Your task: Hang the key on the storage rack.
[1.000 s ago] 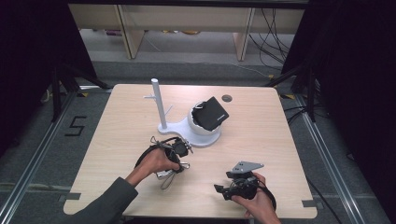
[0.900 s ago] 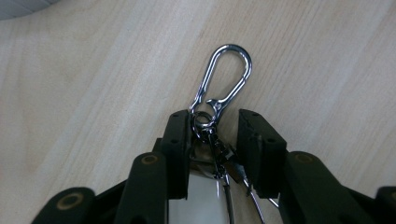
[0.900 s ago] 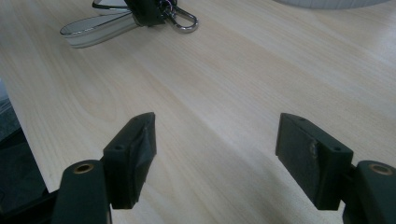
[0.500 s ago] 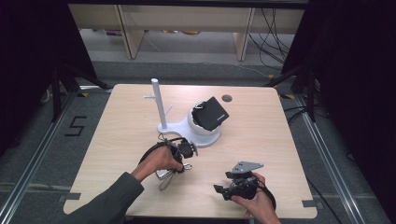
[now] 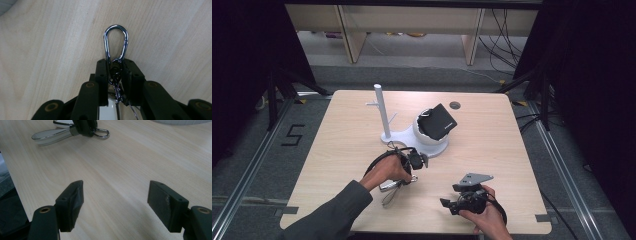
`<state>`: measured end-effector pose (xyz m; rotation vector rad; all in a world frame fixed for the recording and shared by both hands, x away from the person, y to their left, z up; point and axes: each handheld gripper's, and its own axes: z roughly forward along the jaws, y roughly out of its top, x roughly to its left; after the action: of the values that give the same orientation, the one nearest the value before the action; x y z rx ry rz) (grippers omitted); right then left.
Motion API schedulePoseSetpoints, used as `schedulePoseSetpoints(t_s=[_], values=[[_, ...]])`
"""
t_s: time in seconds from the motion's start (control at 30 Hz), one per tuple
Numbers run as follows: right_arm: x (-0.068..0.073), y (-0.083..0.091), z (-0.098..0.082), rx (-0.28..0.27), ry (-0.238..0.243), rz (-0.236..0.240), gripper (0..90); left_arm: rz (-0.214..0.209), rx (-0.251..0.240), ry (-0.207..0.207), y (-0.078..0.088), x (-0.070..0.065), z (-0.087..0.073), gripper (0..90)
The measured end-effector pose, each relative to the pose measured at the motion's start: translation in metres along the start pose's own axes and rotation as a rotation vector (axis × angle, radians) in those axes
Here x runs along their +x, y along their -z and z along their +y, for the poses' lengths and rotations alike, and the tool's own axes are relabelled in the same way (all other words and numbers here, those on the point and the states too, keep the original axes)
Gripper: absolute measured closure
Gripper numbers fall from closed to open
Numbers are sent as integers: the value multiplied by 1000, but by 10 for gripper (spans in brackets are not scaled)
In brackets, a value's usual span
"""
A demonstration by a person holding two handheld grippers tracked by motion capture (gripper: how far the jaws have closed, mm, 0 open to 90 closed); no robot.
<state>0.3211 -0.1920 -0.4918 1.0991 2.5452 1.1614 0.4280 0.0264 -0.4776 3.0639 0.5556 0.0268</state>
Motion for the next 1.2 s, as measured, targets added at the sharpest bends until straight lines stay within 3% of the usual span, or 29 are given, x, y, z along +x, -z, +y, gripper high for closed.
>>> schedulePoseSetpoints(t_s=[0.07,0.1,0.3,0.43,0.63,0.7,0.77,0.8,0.9,0.93,1.0,1.03,1.2], values=[[1,0,0,9,-19,4,303,-6,2,-11,0,1,0,750],[-1,0,0,2,3,-1,303,-6,-1,-19,0,1,0,751],[-2,1,0,1,-6,1,304,-2,-9,-47,2,3,-2,752],[-2,1,0,1,-5,1,306,-21,-34,-34,9,6,-7,752],[-1,1,0,5,-9,1,306,5,-78,-15,25,12,-16,752],[-2,0,0,1,-9,1,306,2,-95,11,38,16,-25,752],[0,0,0,8,-23,2,306,19,-104,18,48,21,-31,752],[-2,0,0,5,-5,-1,306,25,-107,25,54,24,-34,752],[-1,0,0,6,-22,-1,306,48,-126,49,73,30,-46,752],[-2,0,0,3,-8,-3,306,55,-127,59,79,32,-49,752],[-2,0,0,5,-8,-3,306,63,-133,68,83,34,-52,752],[-3,-1,0,5,-11,-3,306,84,-140,87,95,38,-59,752],[-2,-1,0,8,-17,-3,306,105,-147,126,116,47,-70,752]])
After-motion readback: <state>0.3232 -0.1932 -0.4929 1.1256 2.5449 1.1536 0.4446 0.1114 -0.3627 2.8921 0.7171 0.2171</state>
